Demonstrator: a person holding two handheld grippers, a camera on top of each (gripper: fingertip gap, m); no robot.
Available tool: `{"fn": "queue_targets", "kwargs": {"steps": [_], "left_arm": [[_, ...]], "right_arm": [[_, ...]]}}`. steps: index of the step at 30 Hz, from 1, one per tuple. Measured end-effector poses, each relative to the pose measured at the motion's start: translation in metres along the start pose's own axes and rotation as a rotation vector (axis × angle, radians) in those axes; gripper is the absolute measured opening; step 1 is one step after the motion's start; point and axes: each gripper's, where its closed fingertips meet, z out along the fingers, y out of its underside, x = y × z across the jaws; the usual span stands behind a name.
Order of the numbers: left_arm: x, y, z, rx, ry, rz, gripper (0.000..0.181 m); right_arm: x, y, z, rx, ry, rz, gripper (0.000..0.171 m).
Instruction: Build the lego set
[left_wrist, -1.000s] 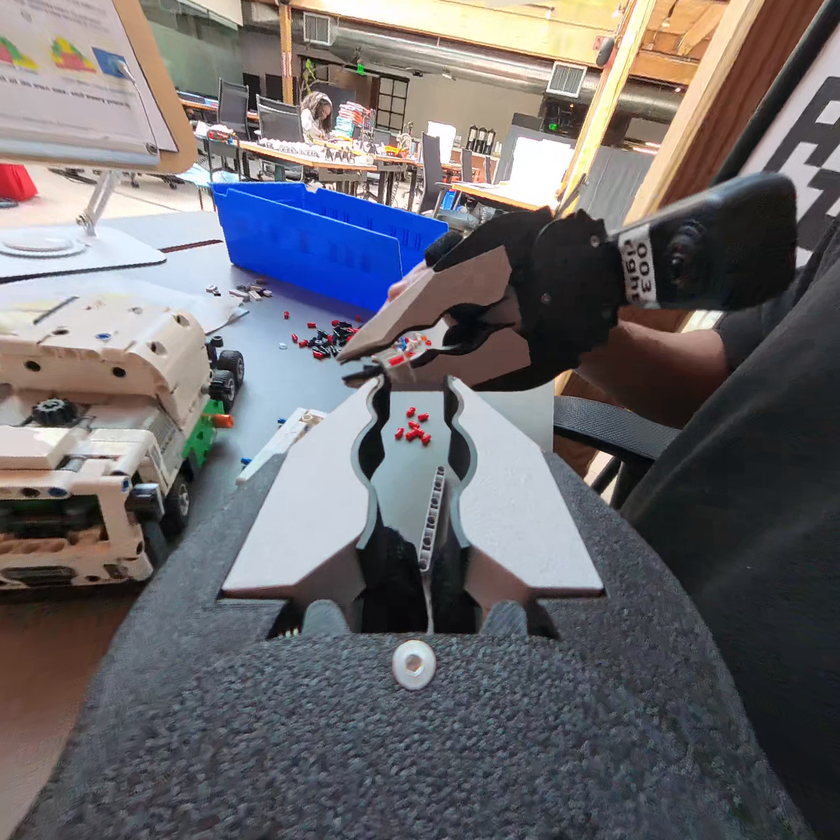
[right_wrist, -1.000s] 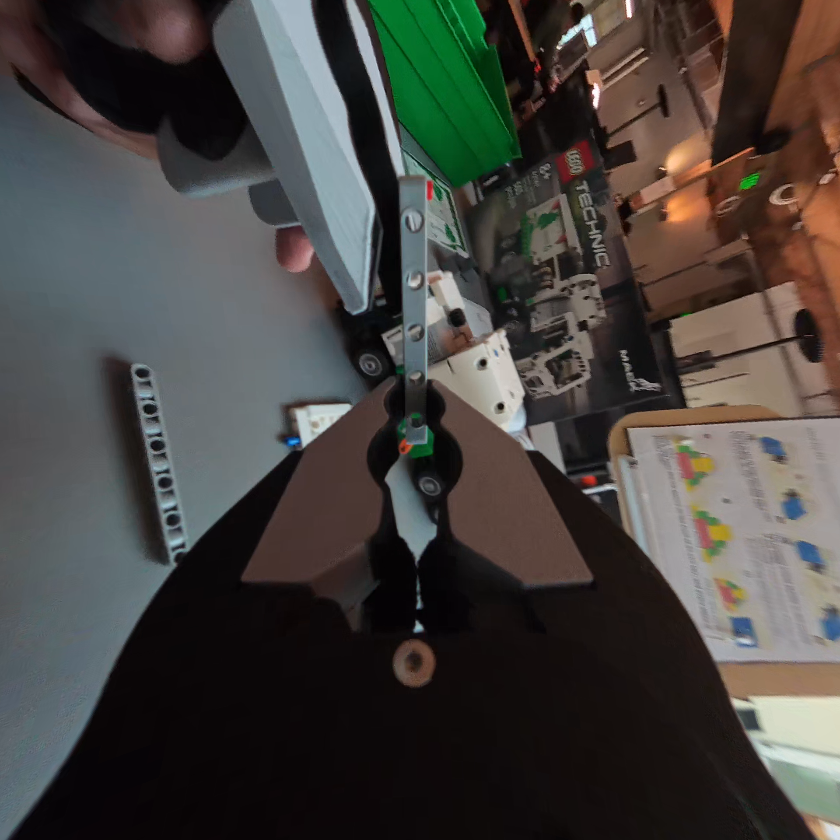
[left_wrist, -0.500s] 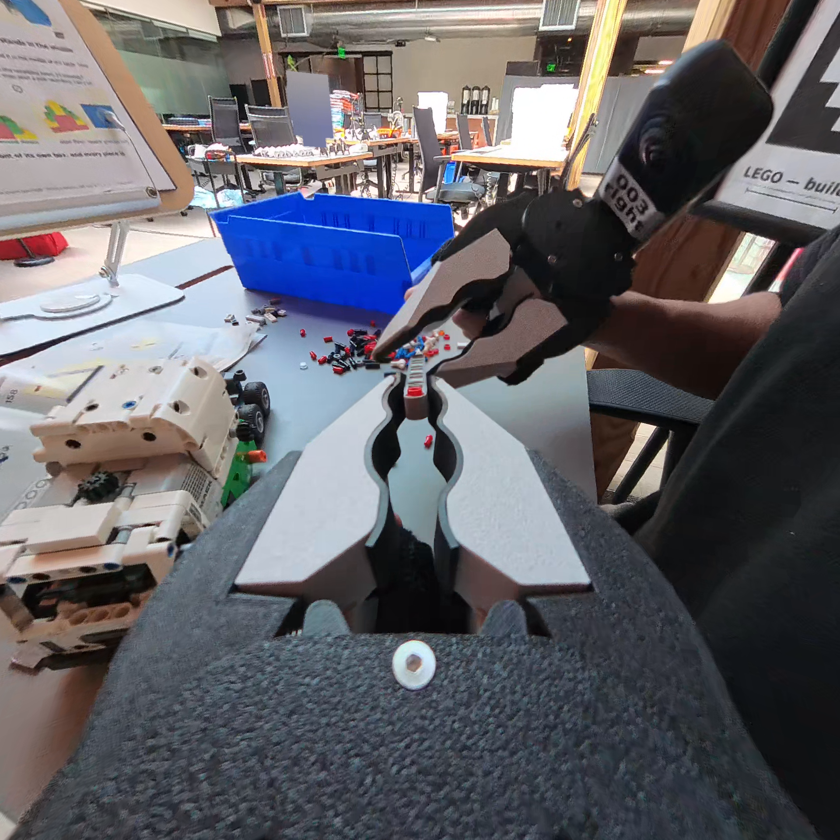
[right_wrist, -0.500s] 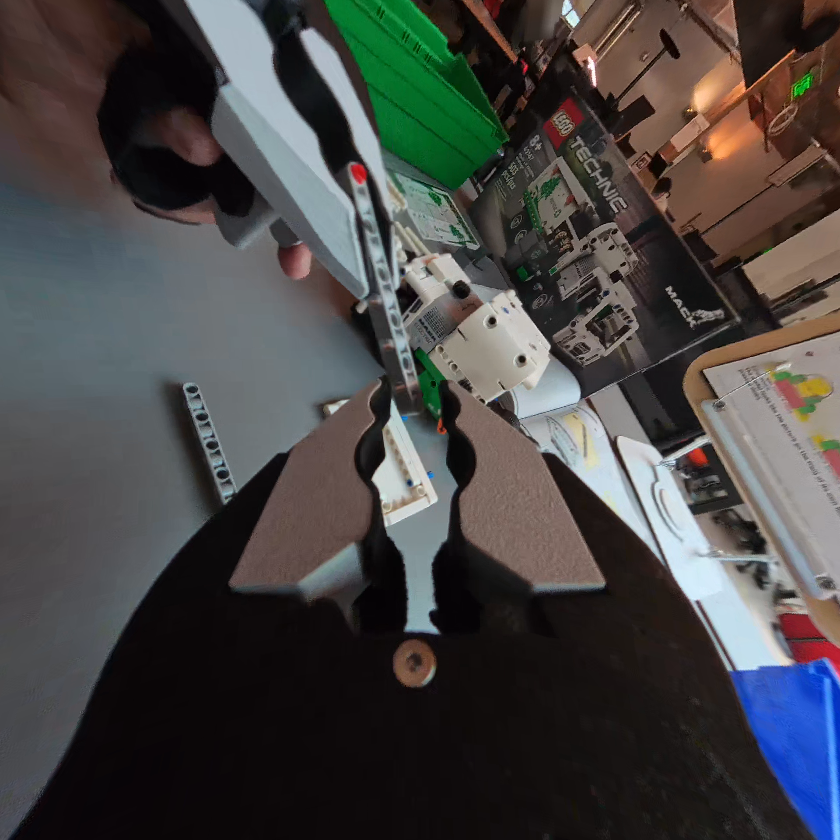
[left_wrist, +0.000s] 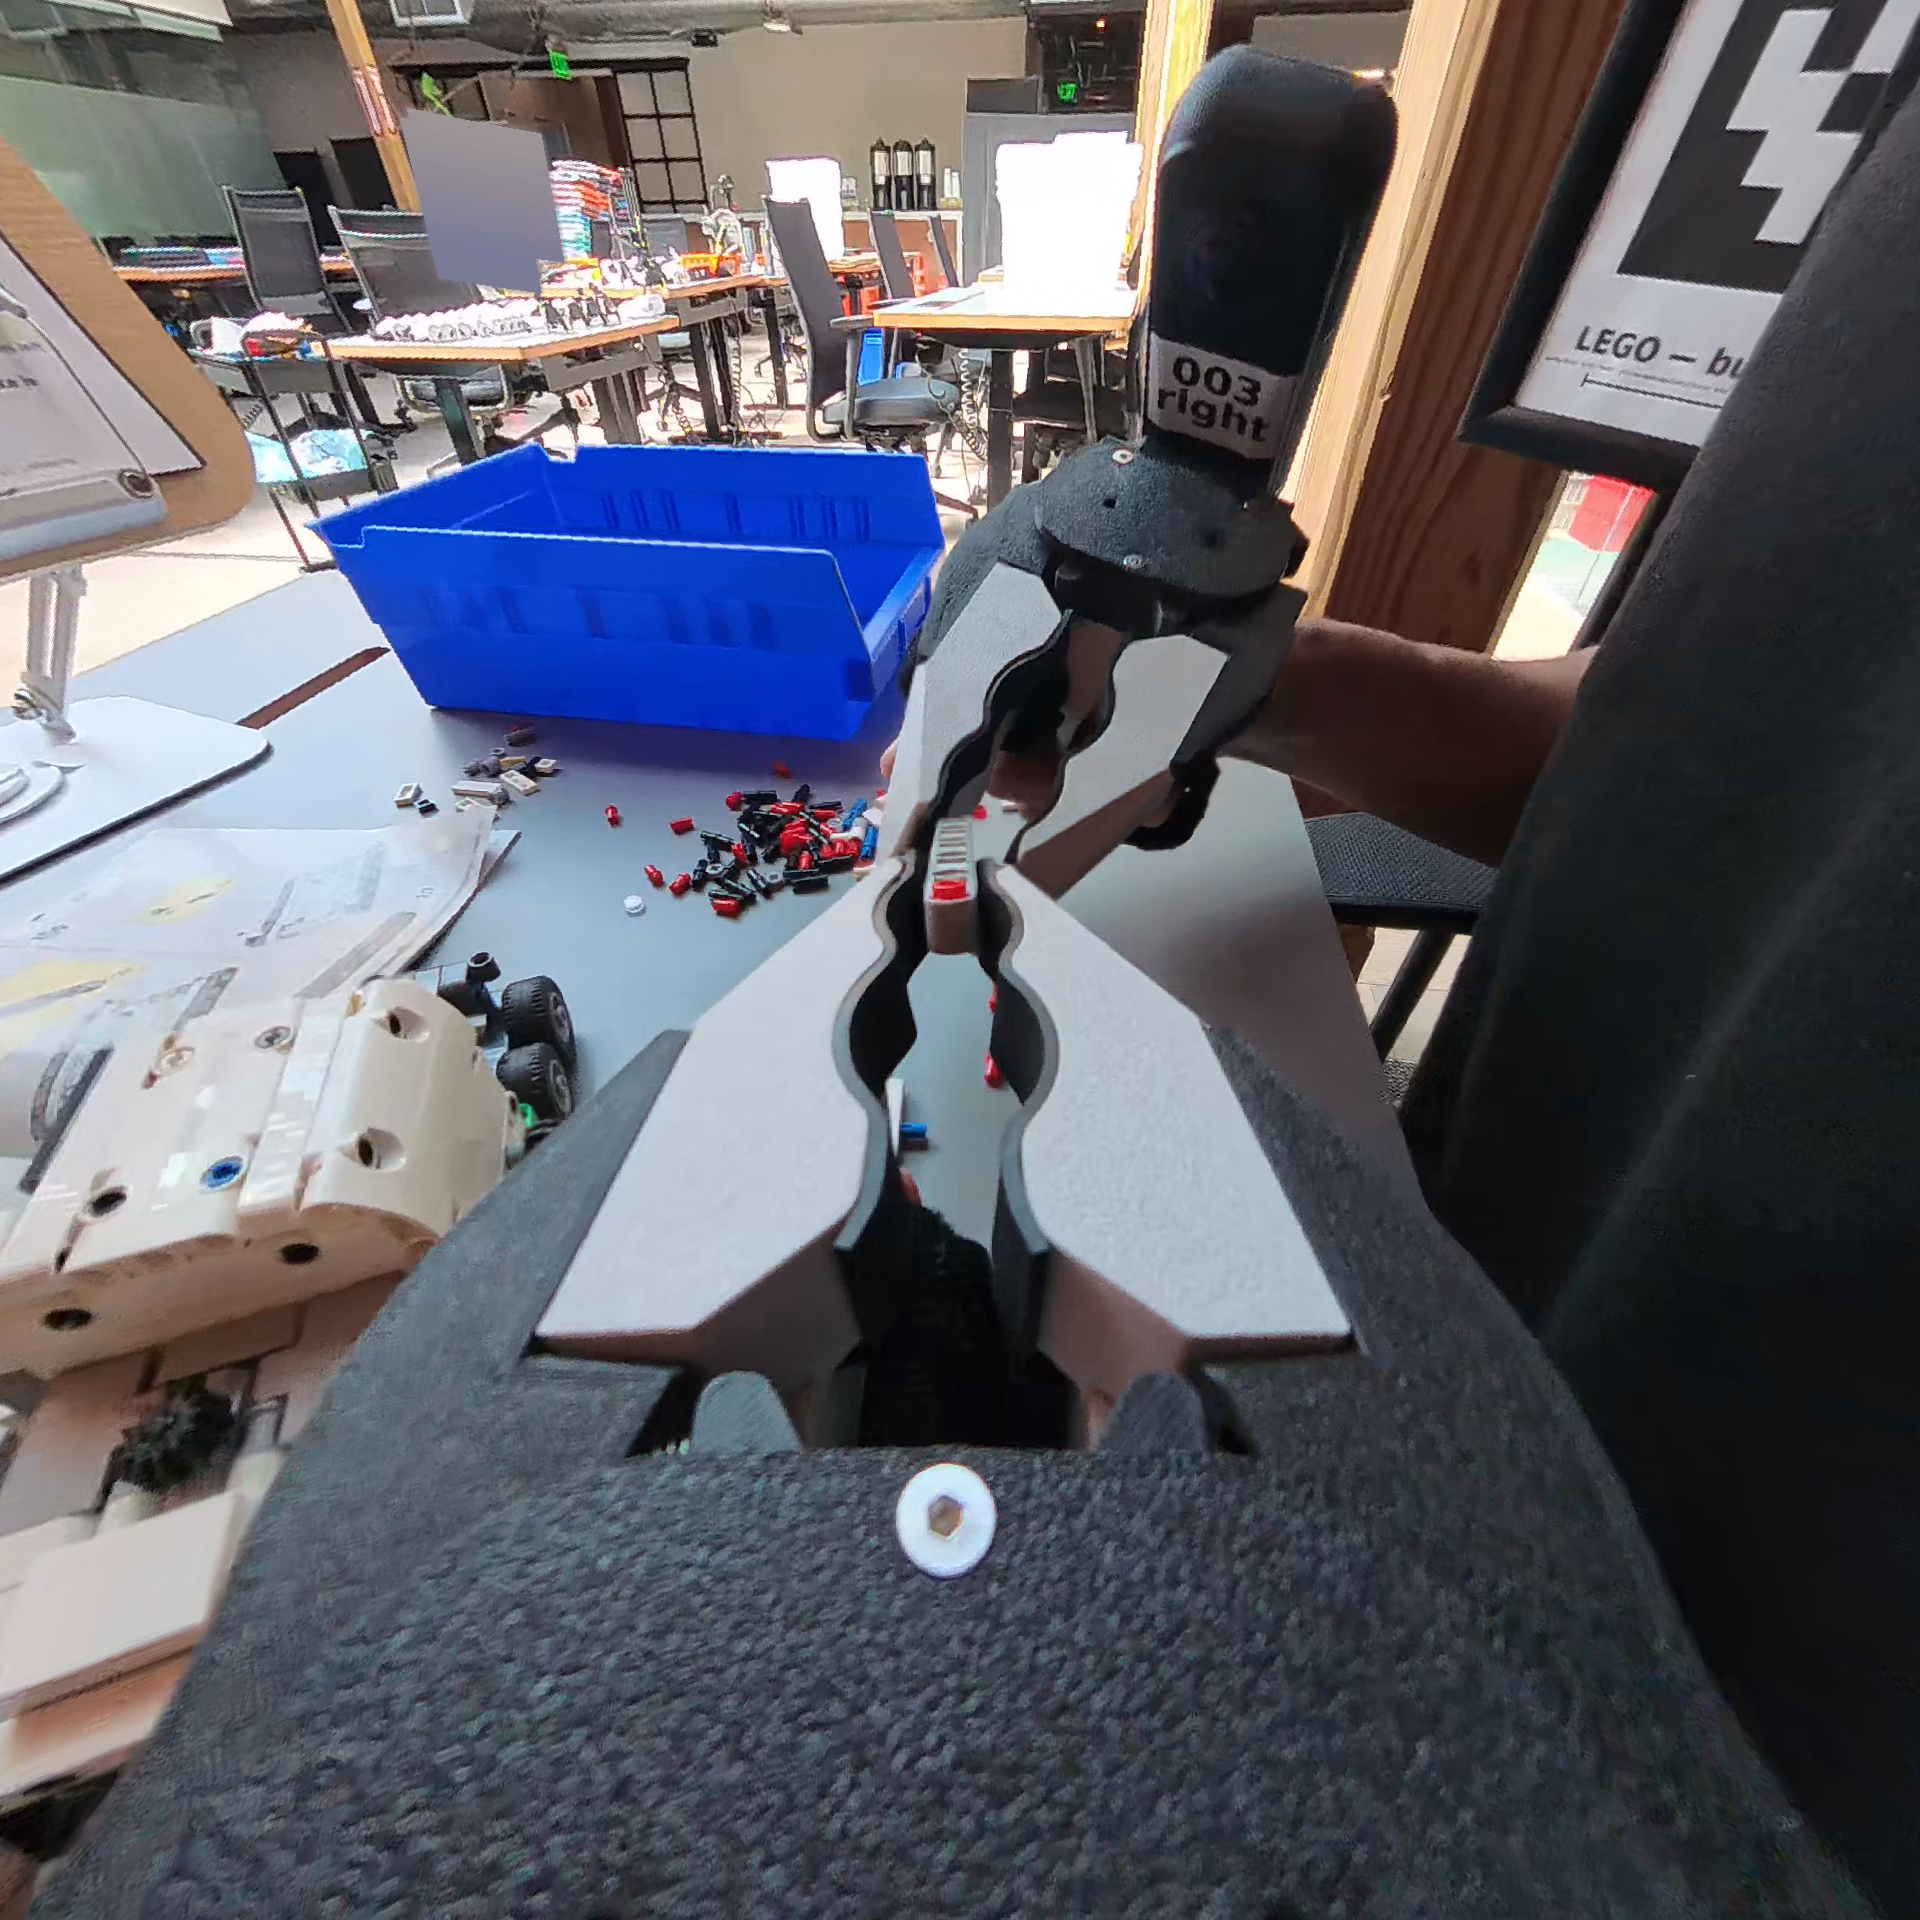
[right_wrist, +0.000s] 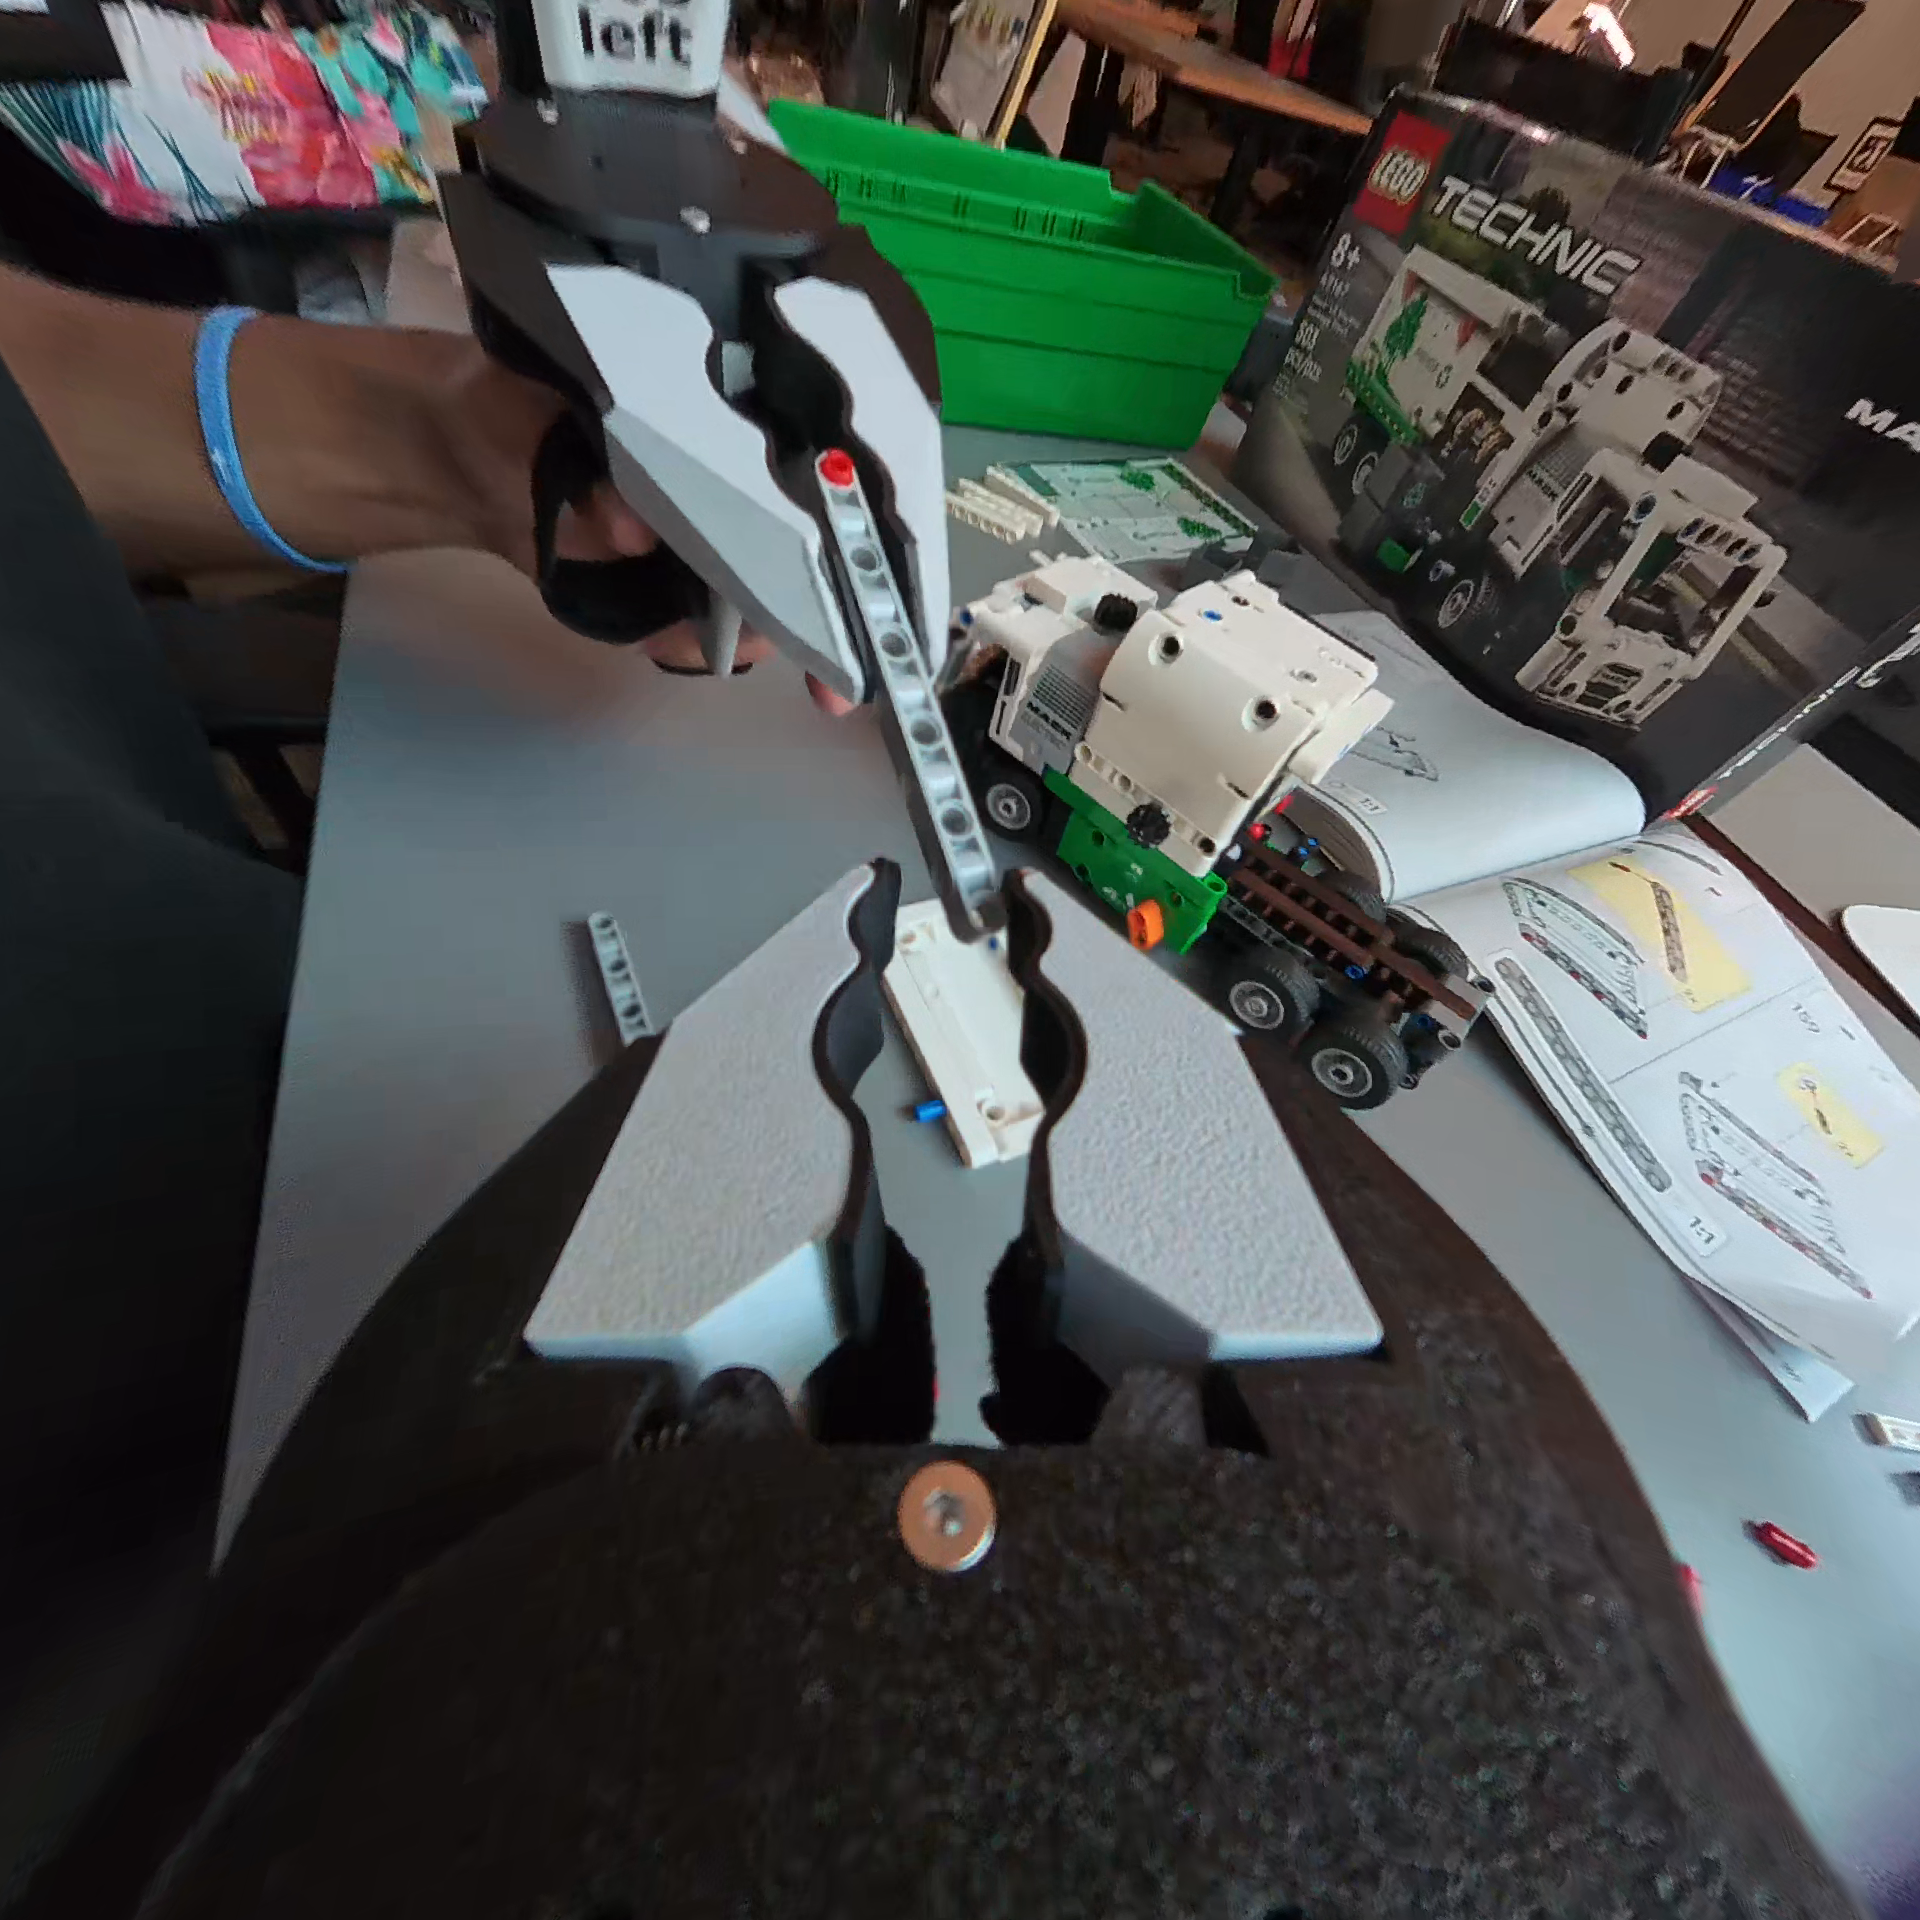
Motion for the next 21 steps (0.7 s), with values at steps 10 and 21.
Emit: {"fn": "queue_targets", "kwargs": {"steps": [10, 21], "left_arm": [[-0.015, -0.001, 0.018, -0.019, 0.048, 0.029, 0.007], [-0.014, 0.014, 0.026, -0.111, 0.076, 0.077, 0.006]], "right_arm": [[0.020, 0.008, -0.005, -0.015, -0.067, -0.016, 0.009], [0.015, 0.019, 0.000, -0.076, -0.118, -0.070, 0.007]]}}
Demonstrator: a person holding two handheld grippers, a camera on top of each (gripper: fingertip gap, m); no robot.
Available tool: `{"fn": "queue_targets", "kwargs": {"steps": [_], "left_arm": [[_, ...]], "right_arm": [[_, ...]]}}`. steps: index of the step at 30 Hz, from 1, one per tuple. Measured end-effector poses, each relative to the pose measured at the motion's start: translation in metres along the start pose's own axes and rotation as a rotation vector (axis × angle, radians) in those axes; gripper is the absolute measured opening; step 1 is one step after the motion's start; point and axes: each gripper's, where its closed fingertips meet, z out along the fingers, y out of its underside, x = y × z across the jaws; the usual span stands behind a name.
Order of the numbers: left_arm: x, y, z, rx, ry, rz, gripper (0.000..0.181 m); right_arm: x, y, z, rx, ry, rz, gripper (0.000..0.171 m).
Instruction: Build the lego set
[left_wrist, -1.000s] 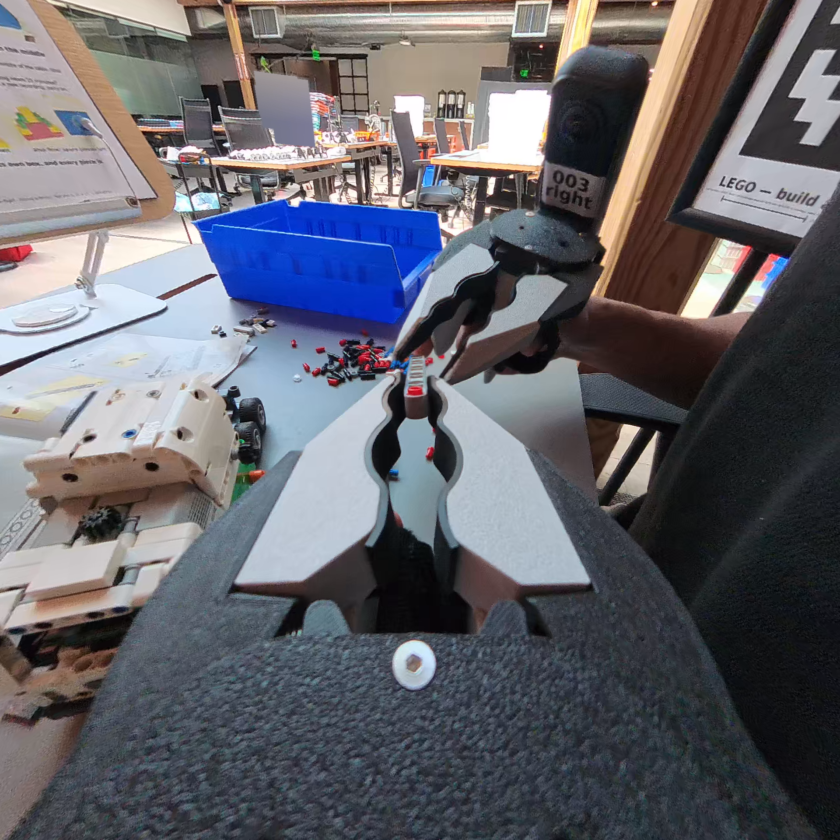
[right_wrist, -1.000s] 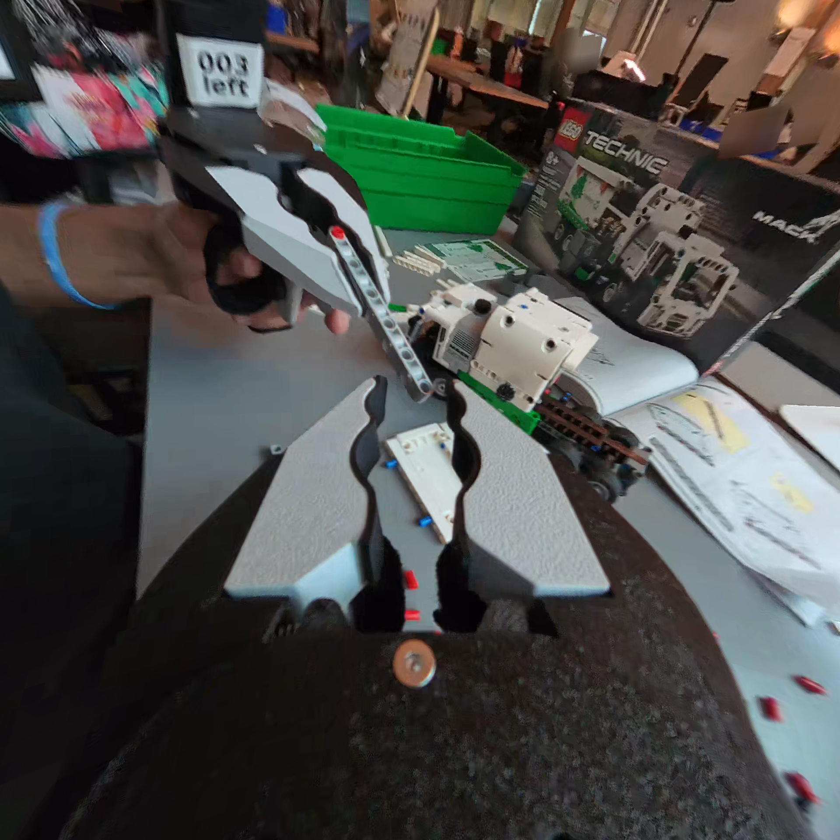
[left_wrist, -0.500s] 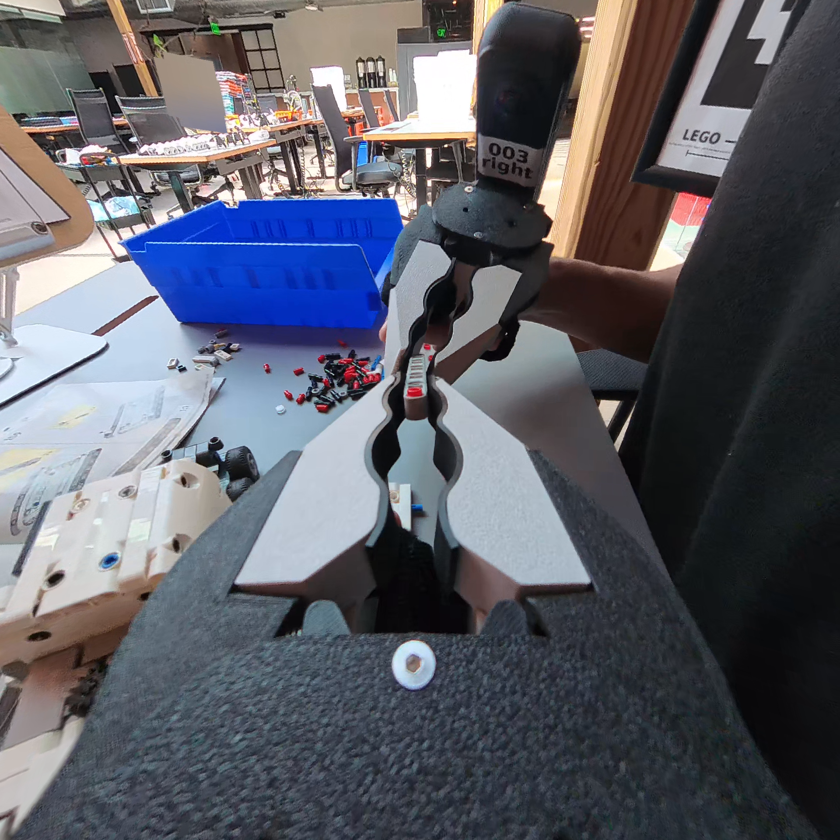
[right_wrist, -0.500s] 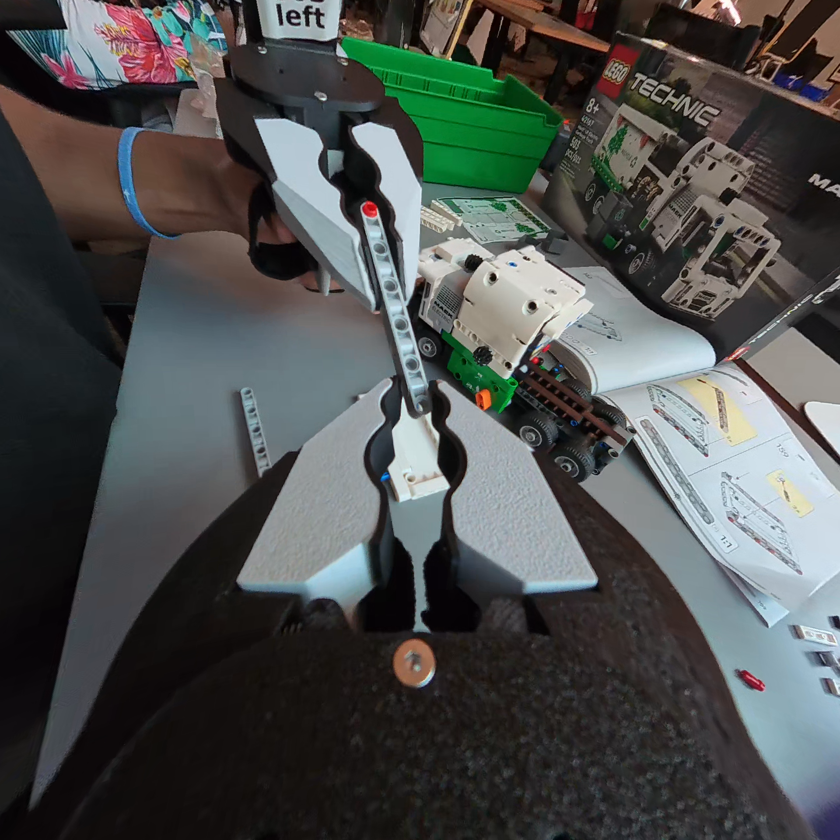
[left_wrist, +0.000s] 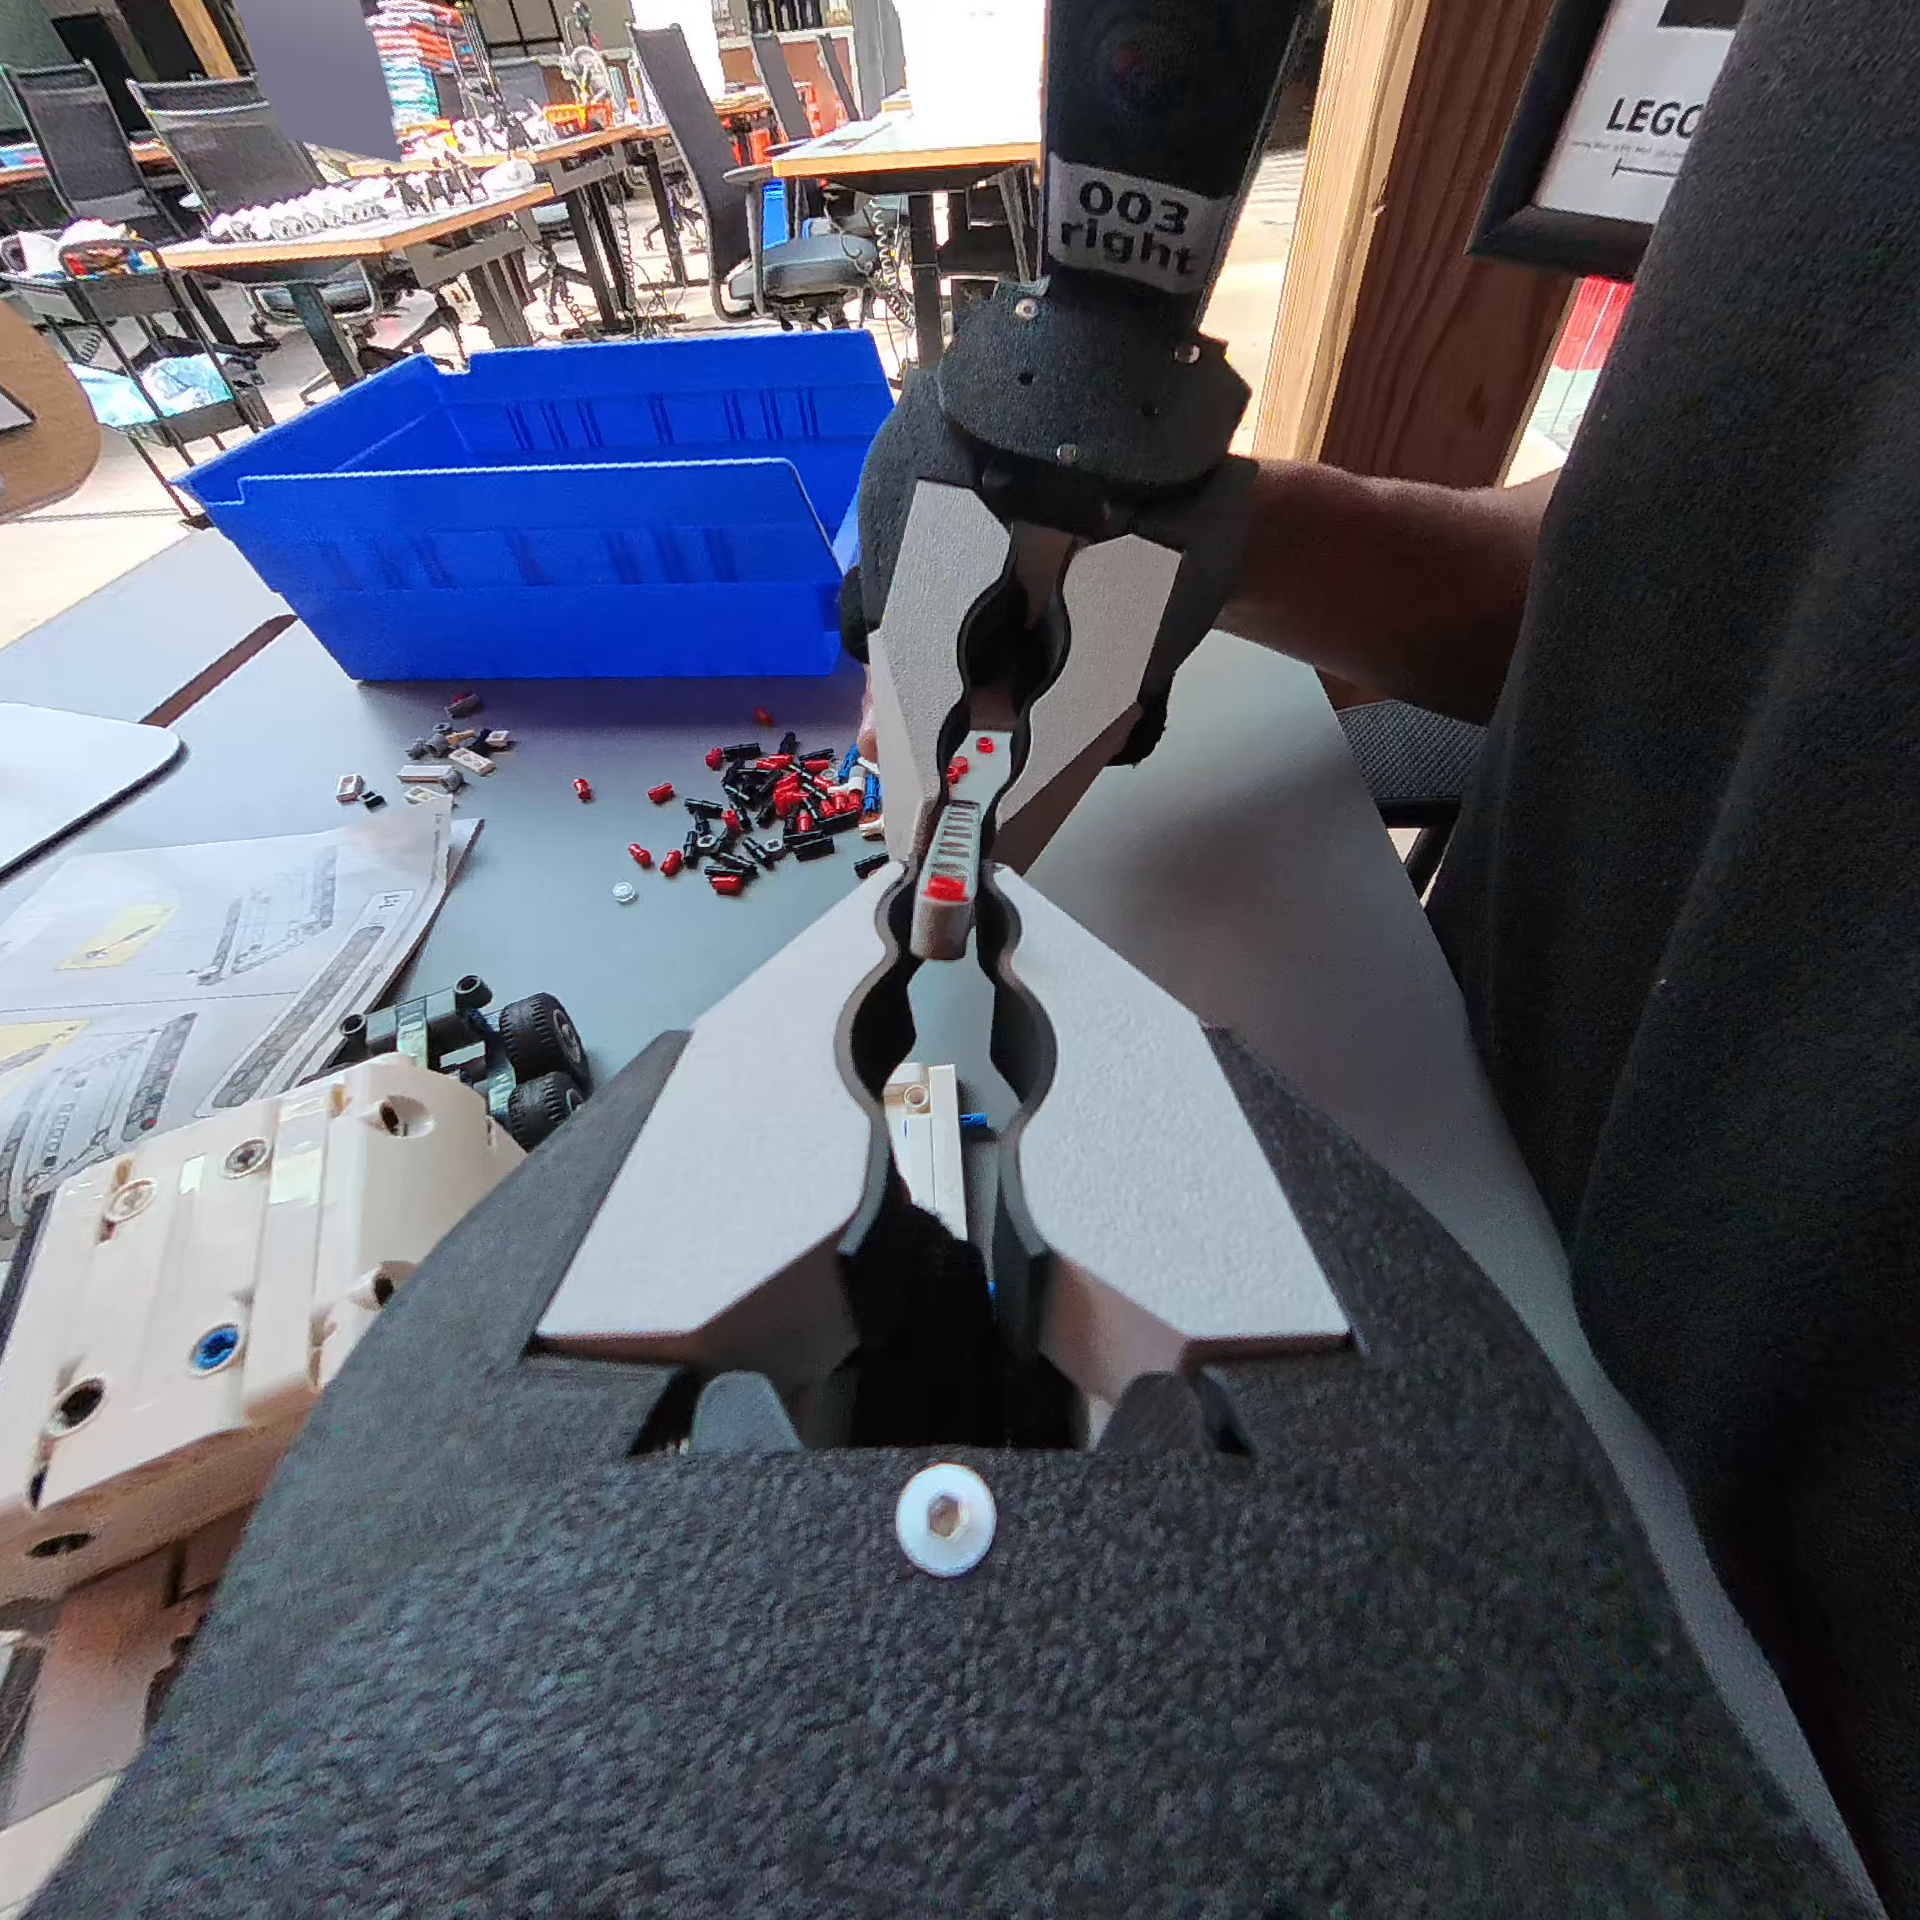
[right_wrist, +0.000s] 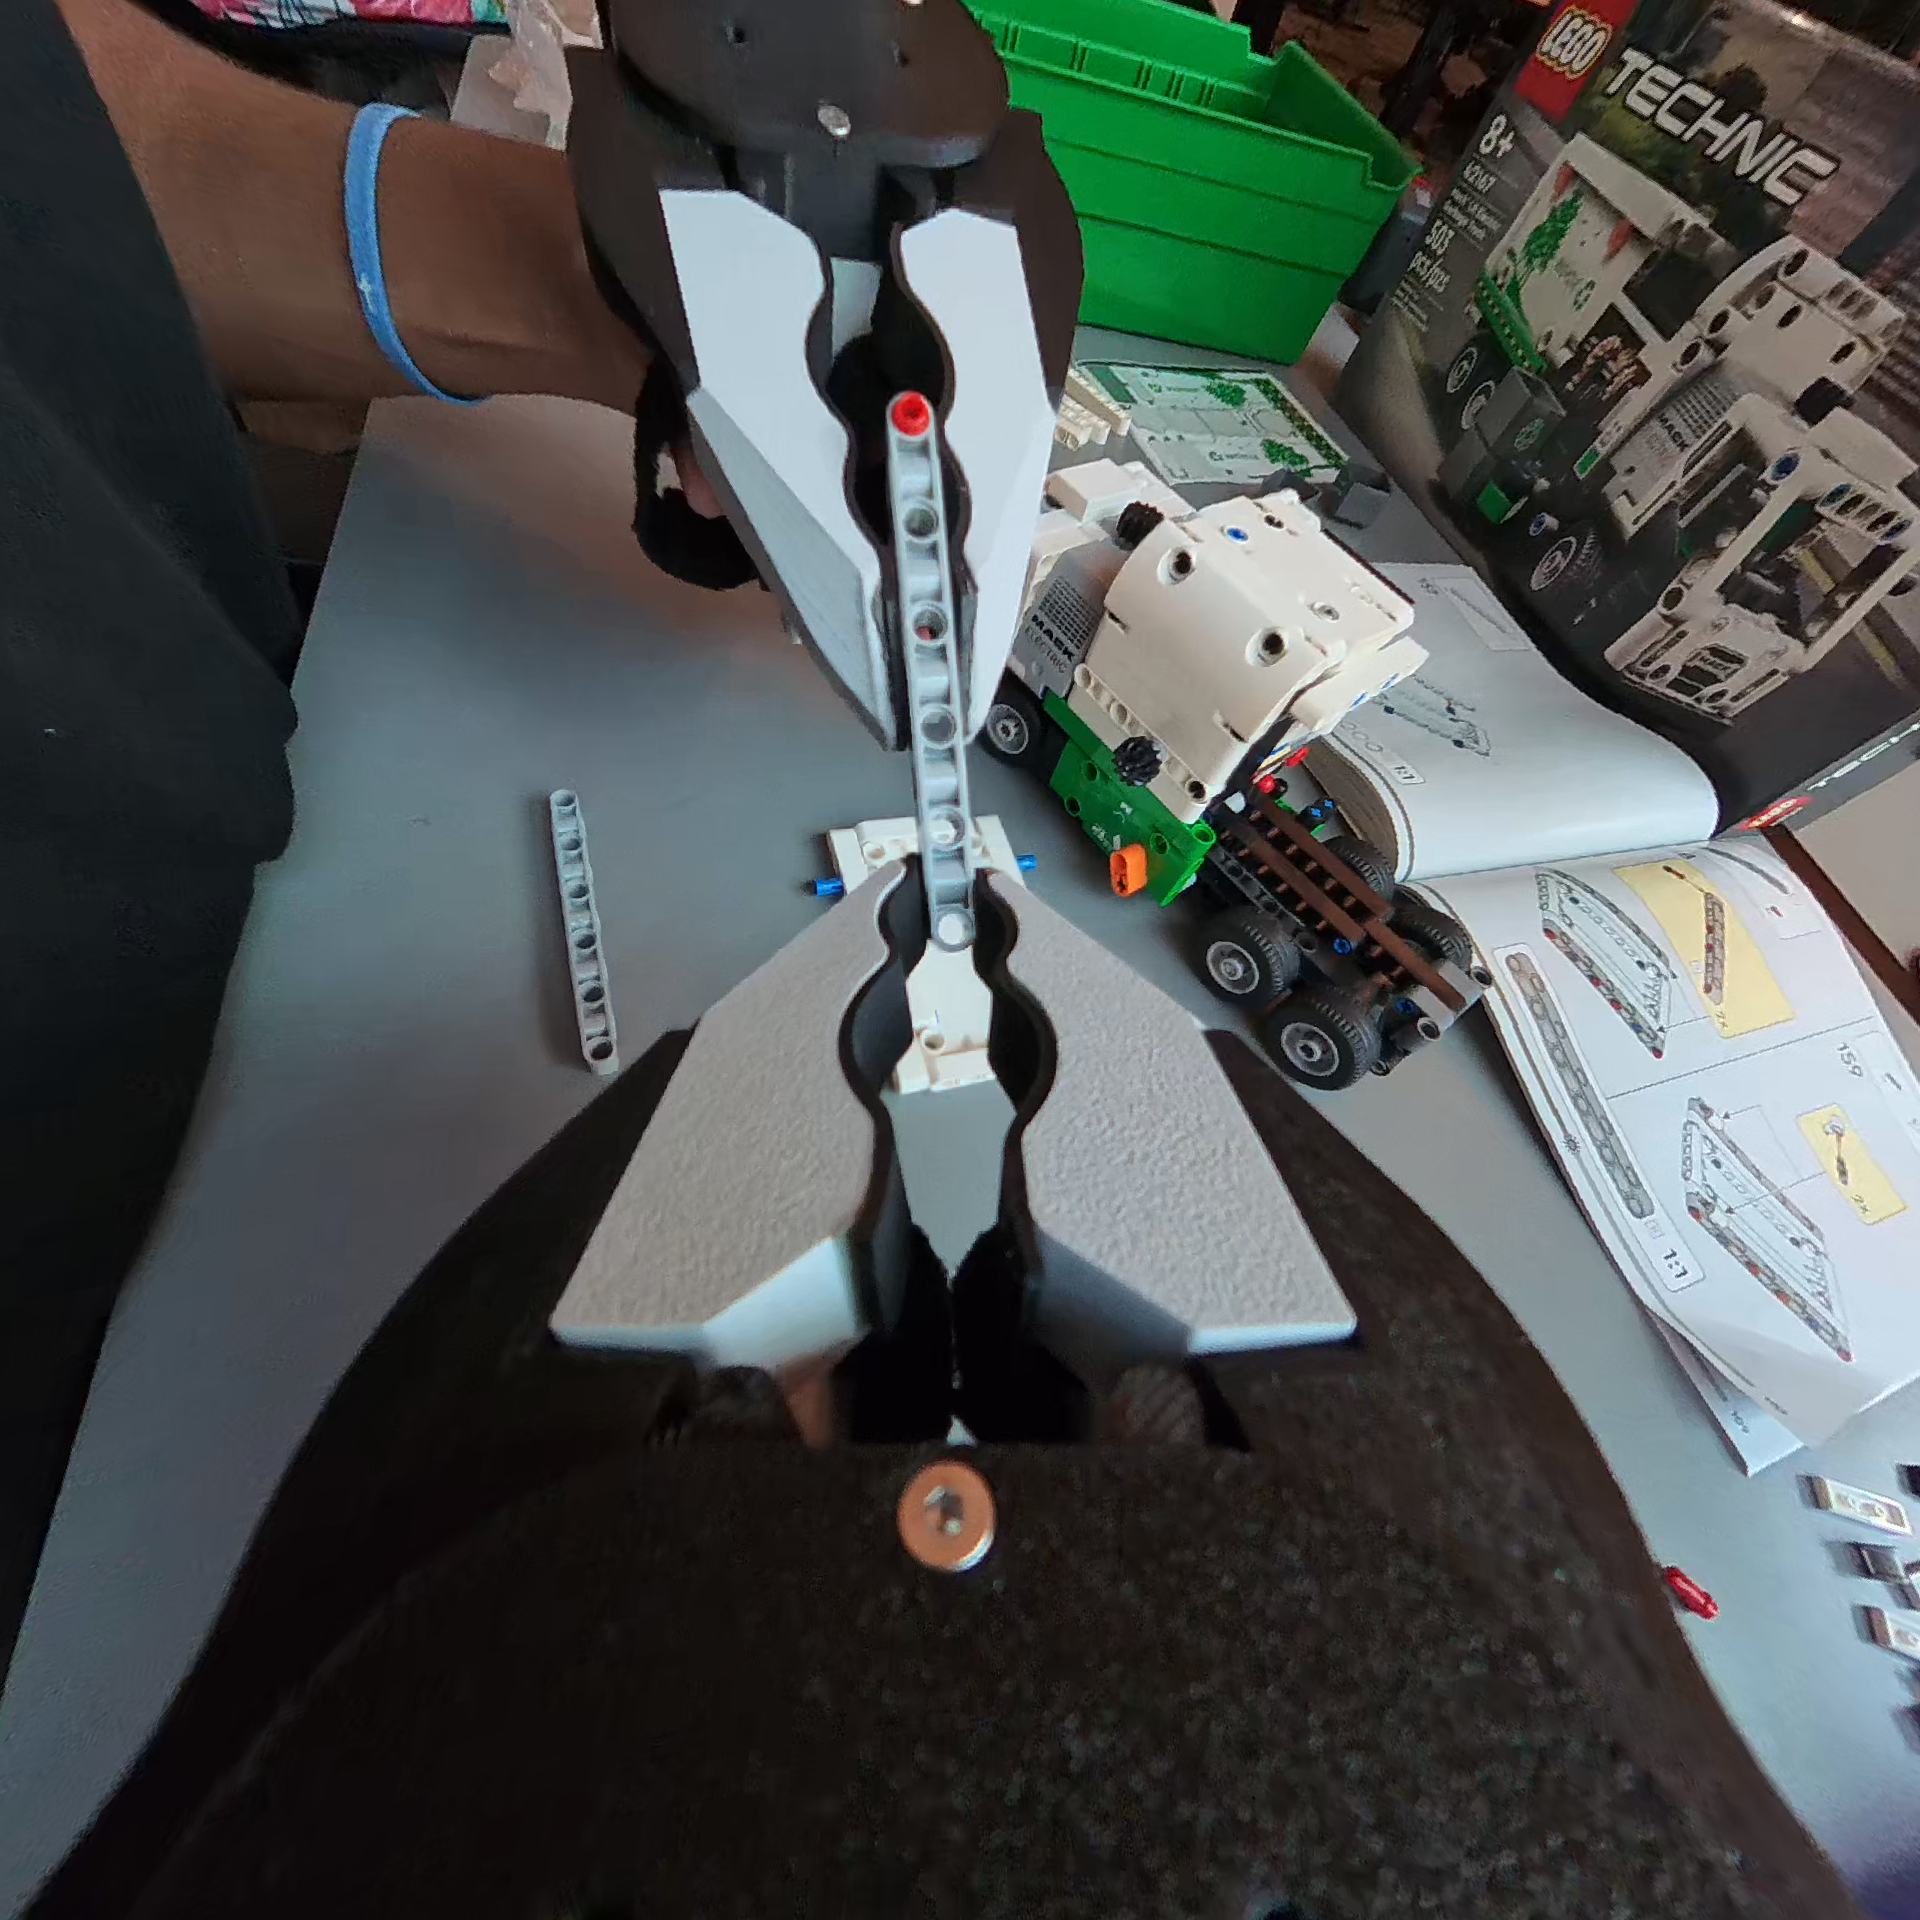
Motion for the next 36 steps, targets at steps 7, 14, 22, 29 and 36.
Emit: {"fn": "queue_targets", "kwargs": {"steps": [7, 14, 22, 29, 36], "left_arm": [[0.004, 0.002, 0.005, -0.017, 0.019, 0.022, 0.006], [0.006, 0.000, 0.005, 0.019, 0.024, 0.006, 0.006], [0.009, -0.004, 0.001, 0.036, 0.035, 0.012, 0.007], [0.010, -0.007, 0.001, 0.057, 0.028, 0.021, 0.007], [0.016, -0.014, 0.001, 0.103, 0.051, 0.020, 0.006]], "right_arm": [[-0.004, -0.001, 0.000, -0.041, -0.018, -0.018, 0.006], [-0.007, -0.001, 0.000, -0.038, -0.029, 0.008, 0.006], [-0.011, -0.002, 0.000, -0.031, -0.048, 0.024, 0.006], [-0.014, -0.003, 0.000, 0.001, -0.085, 0.076, 0.006], [-0.020, -0.008, -0.004, 0.022, -0.145, 0.127, 0.006]]}}
